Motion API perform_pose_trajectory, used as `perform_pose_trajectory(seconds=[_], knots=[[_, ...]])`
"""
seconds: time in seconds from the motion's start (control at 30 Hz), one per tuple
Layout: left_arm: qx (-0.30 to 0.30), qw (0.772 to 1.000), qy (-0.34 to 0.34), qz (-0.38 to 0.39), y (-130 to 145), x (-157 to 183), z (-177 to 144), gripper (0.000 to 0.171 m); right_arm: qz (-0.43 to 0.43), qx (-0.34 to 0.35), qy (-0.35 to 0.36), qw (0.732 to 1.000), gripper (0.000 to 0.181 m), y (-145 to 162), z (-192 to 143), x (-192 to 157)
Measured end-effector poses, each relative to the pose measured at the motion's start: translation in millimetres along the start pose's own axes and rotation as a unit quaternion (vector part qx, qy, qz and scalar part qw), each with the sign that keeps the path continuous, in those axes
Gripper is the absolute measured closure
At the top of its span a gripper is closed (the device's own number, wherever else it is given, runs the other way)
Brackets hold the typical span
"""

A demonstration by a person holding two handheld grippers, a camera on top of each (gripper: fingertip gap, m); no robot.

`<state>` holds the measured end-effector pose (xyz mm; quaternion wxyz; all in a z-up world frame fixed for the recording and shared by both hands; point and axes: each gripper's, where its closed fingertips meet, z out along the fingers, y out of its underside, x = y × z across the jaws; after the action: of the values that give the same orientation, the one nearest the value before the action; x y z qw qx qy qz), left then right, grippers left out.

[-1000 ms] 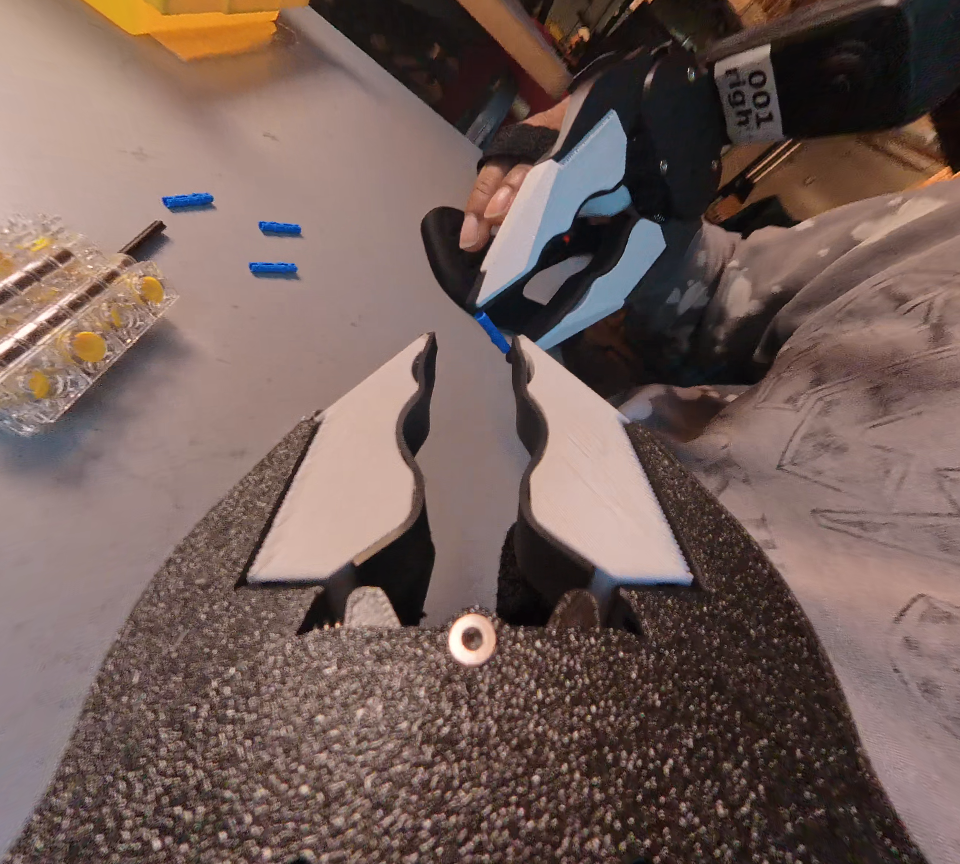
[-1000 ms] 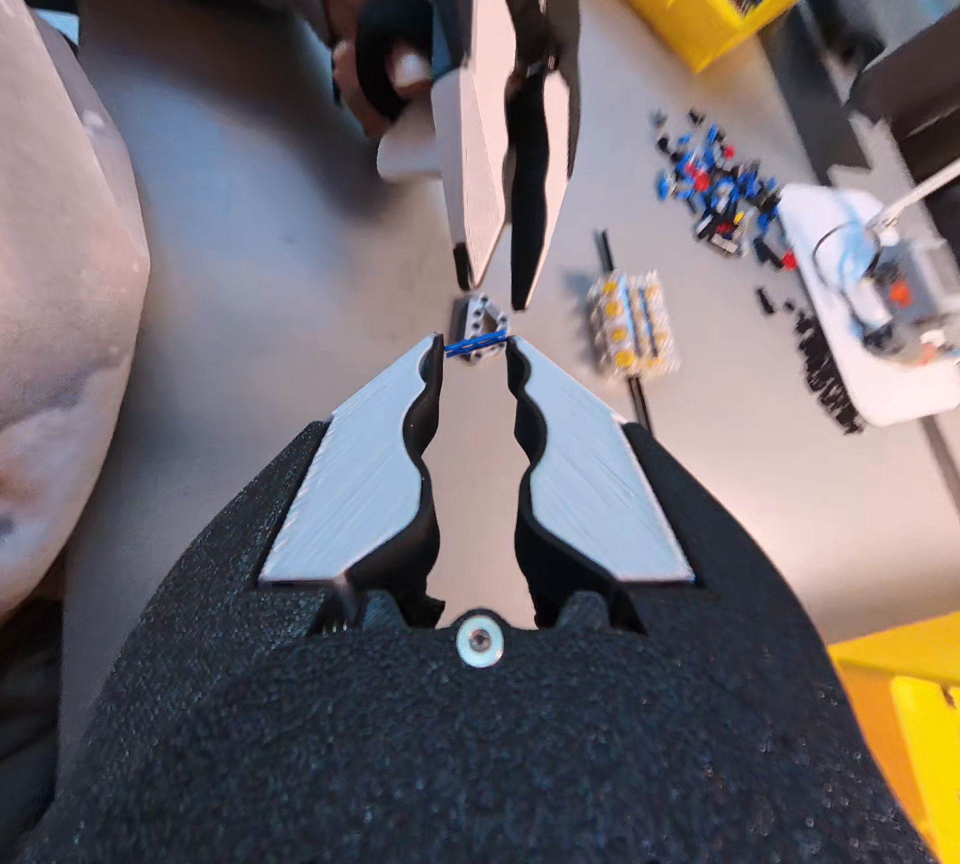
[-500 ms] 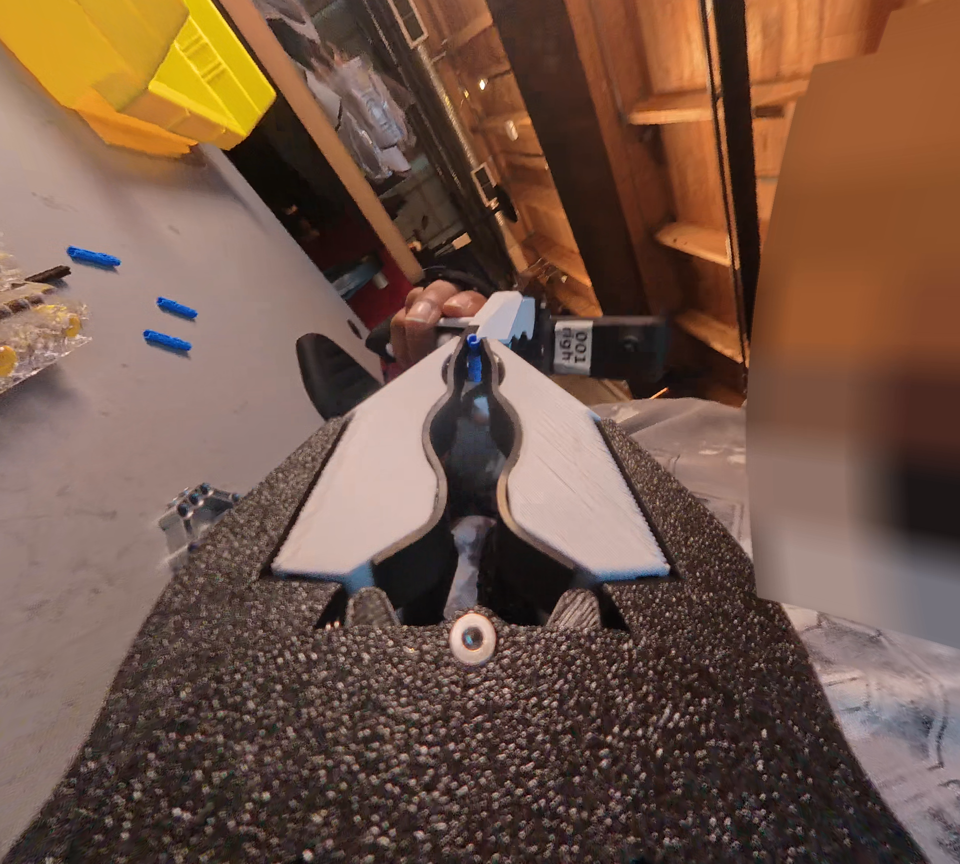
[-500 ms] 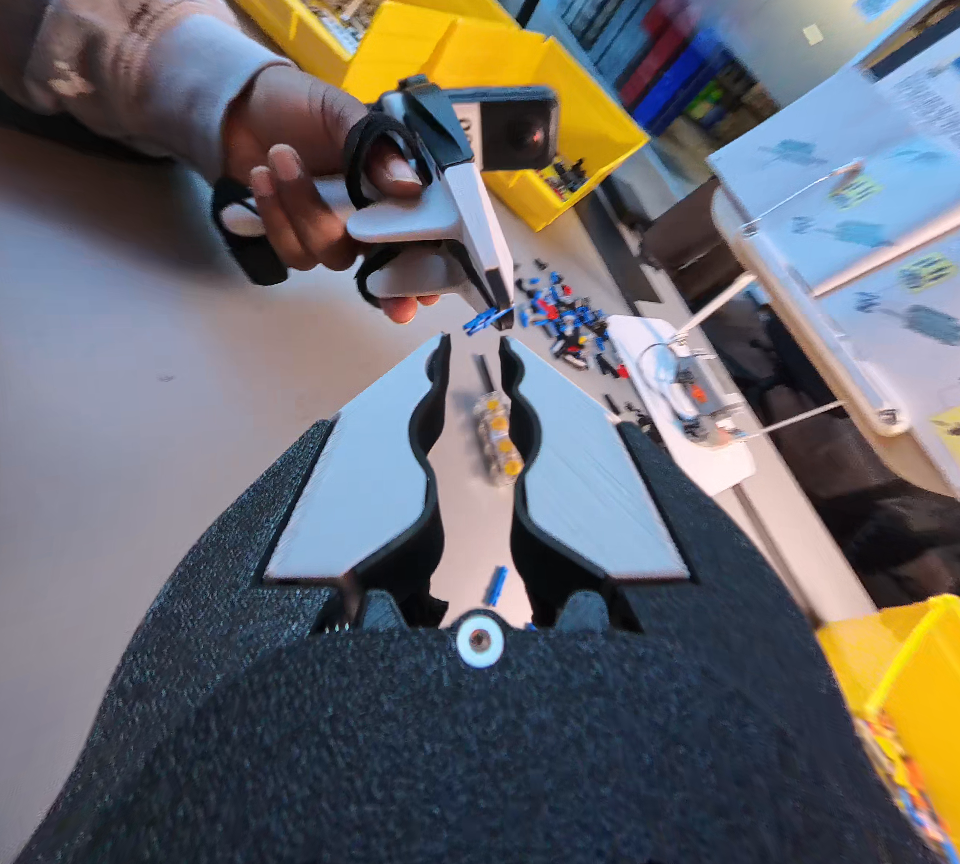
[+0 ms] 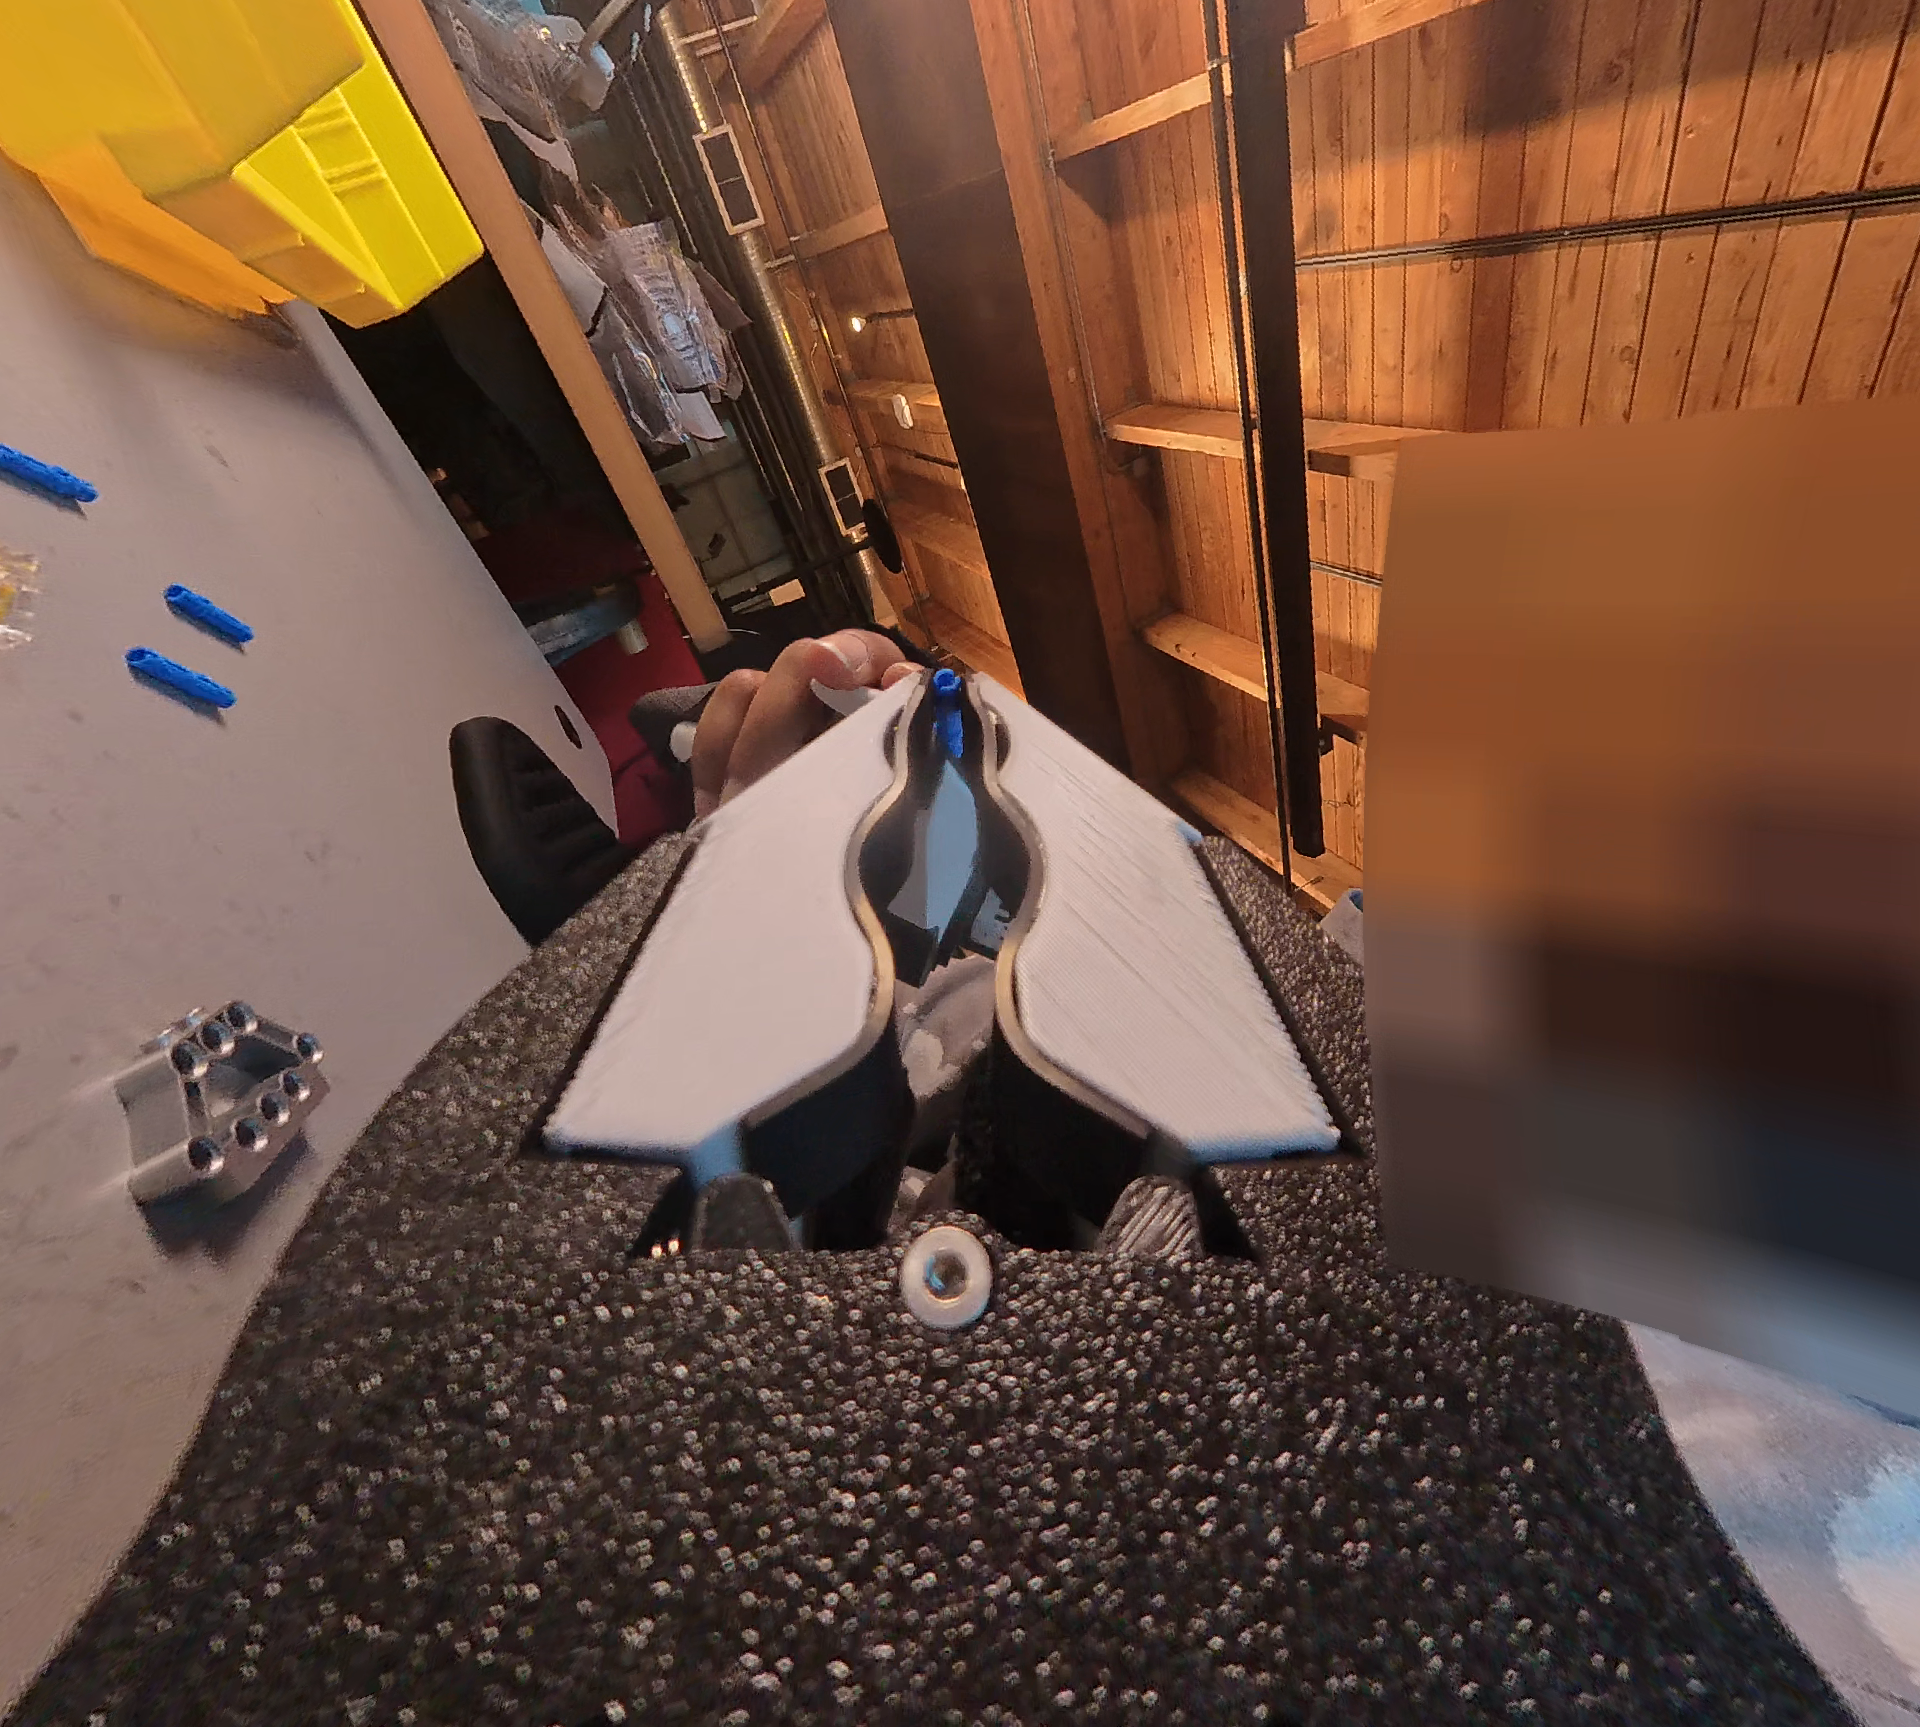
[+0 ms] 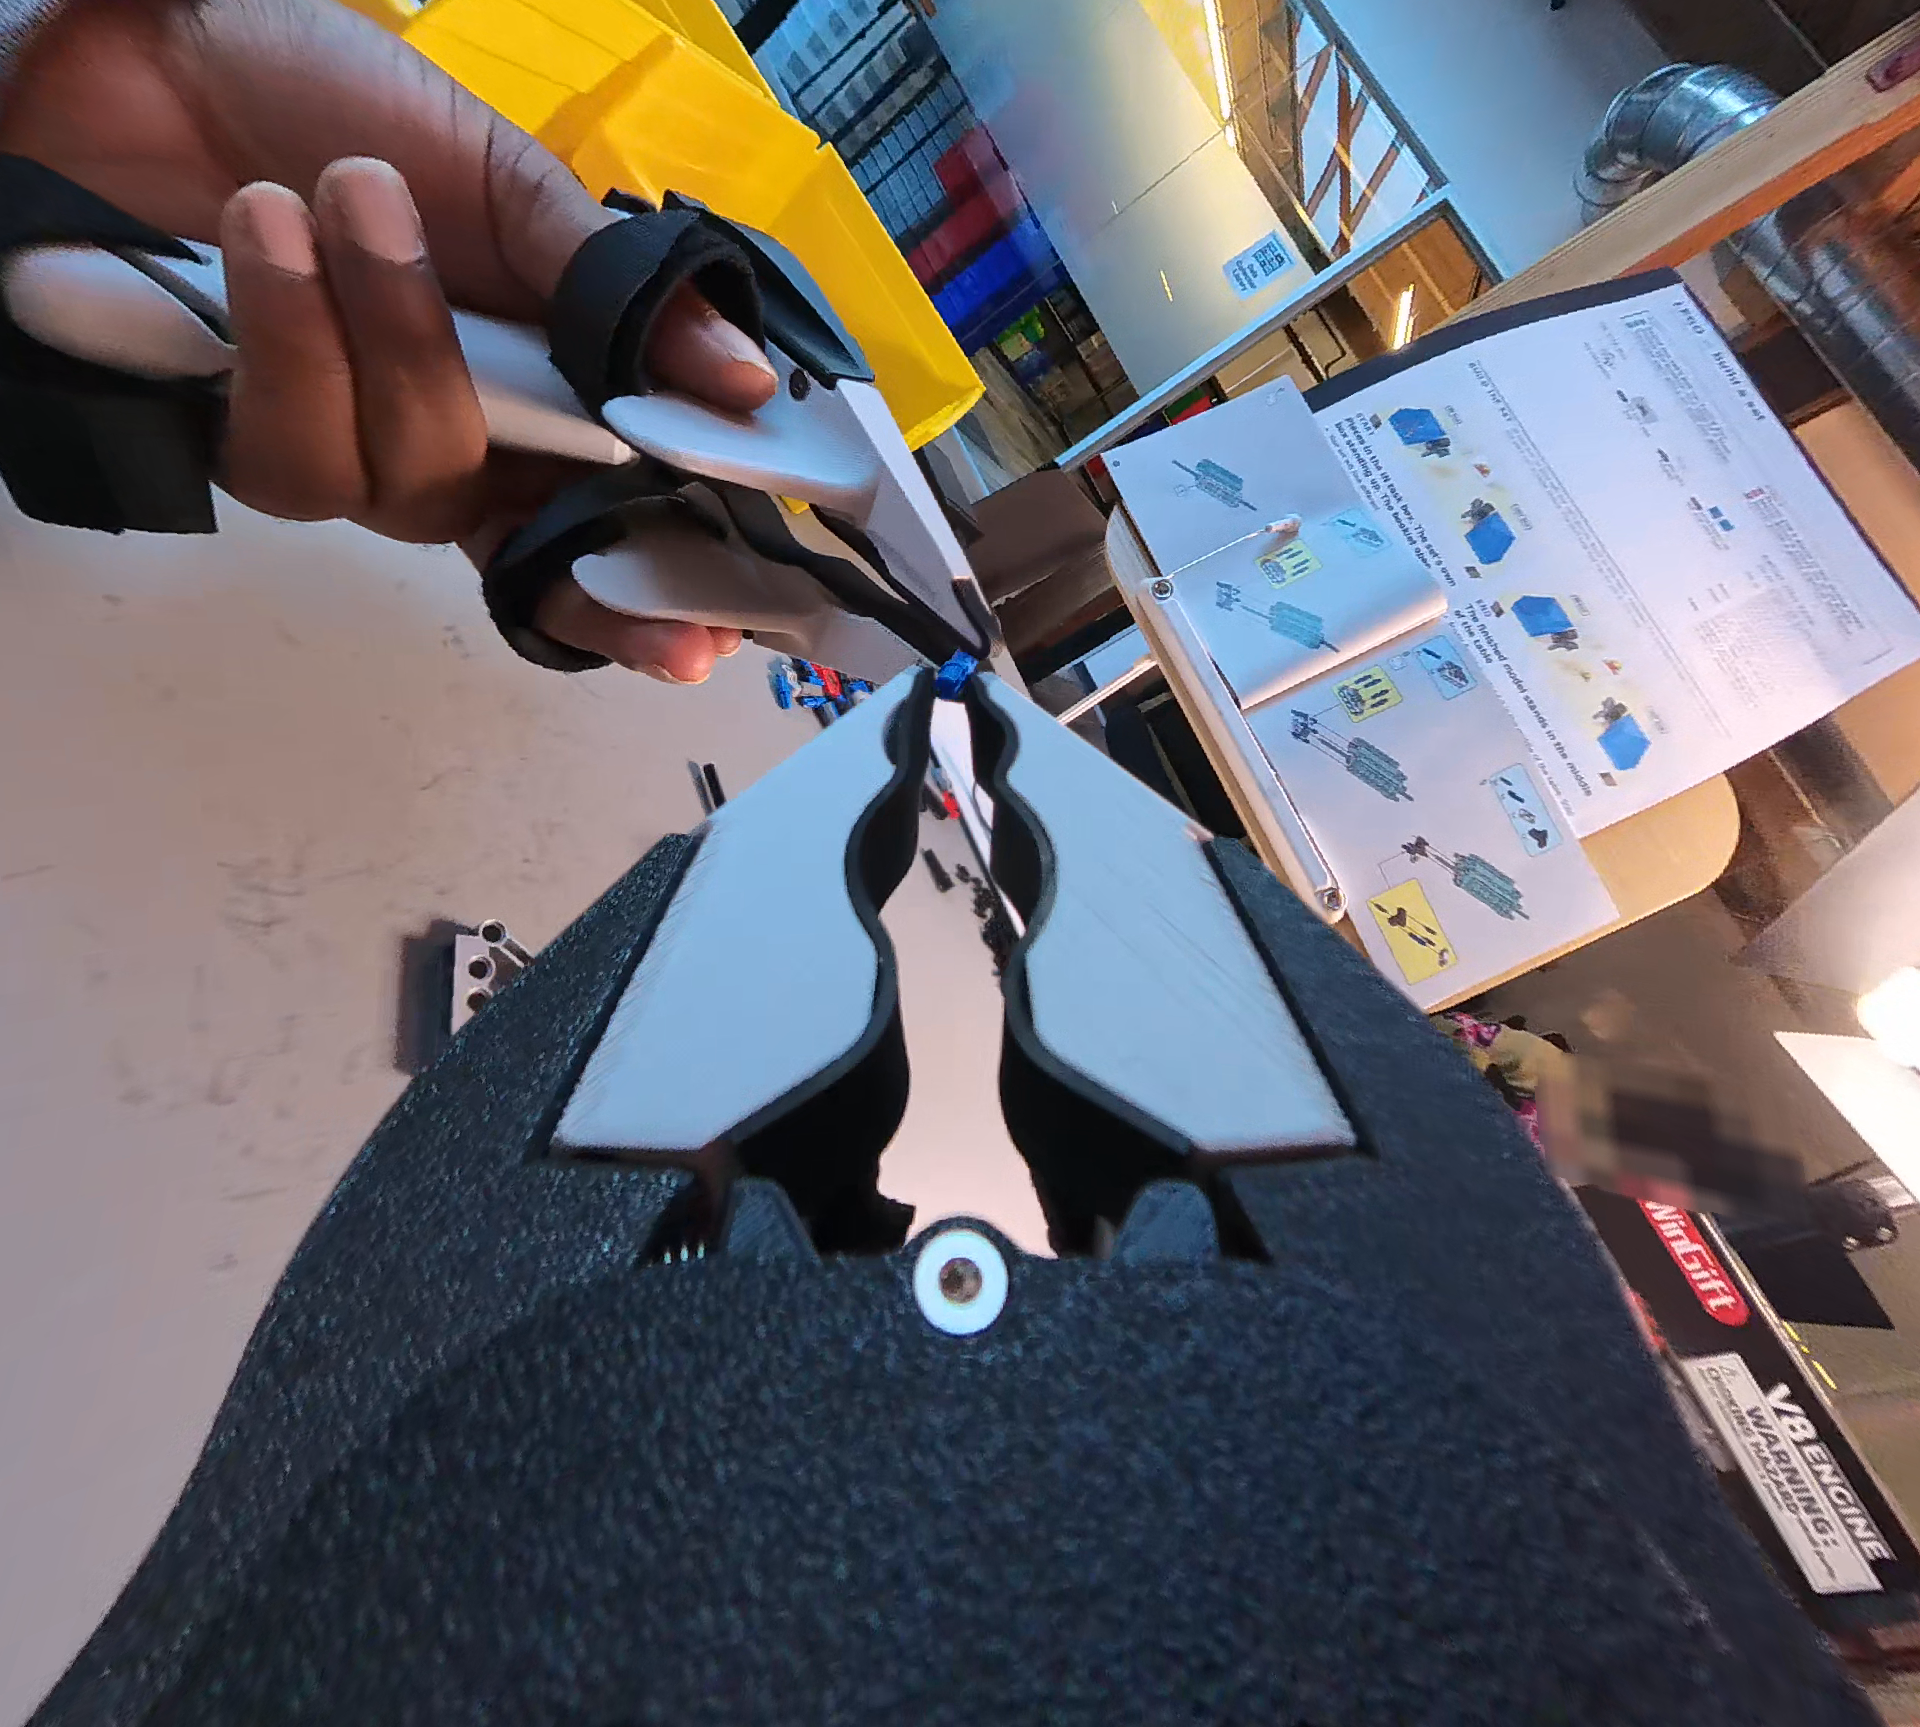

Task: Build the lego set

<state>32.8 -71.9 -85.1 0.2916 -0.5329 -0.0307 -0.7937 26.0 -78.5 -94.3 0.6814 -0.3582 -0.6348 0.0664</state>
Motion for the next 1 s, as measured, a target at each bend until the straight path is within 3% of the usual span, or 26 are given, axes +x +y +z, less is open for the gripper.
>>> perform_pose_trajectory(seconds=[0.2, 0.3, 0.33, 0.4, 0.47, 0.5, 0.6, 0.8, 1.0], knots=[[-0.009, 1.0, -0.015, 0.012, 1, -3, 0, 0.168, 0.013, 0.003, -0.012, 1.0, 0.178, 2, 0, 4], [-0.073, 0.981, -0.105, 0.145, 5, -15, -6, 0.166, 0.092, -0.01, -0.1, 0.991, 0.179, 9, -4, -1], [-0.106, 0.956, -0.158, 0.224, 4, -23, -11, 0.165, 0.121, -0.025, -0.142, 0.982, 0.179, 14, -7, -4], [-0.188, 0.862, -0.274, 0.382, 1, -46, -30, 0.155, 0.17, -0.064, -0.217, 0.959, 0.179, 30, -12, -9], [-0.263, 0.782, -0.337, 0.454, 6, -66, -46, 0.142, 0.205, -0.132, -0.326, 0.913, 0.178, 53, -22, -32], [-0.287, 0.76, -0.355, 0.463, 11, -77, -51, 0.138, 0.206, -0.16, -0.354, 0.898, 0.179, 64, -25, -39], [-0.339, 0.747, -0.352, 0.451, 34, -99, -53, 0.132, 0.195, -0.214, -0.43, 0.855, 0.179, 82, -32, -64], [-0.406, 0.699, -0.357, 0.469, 56, -120, -54, 0.13, 0.151, -0.257, -0.498, 0.815, 0.179, 84, -32, -82], [-0.41, 0.682, -0.378, 0.473, 60, -130, -53, 0.152, 0.108, -0.284, -0.535, 0.788, 0.179, 87, -36, -89]])
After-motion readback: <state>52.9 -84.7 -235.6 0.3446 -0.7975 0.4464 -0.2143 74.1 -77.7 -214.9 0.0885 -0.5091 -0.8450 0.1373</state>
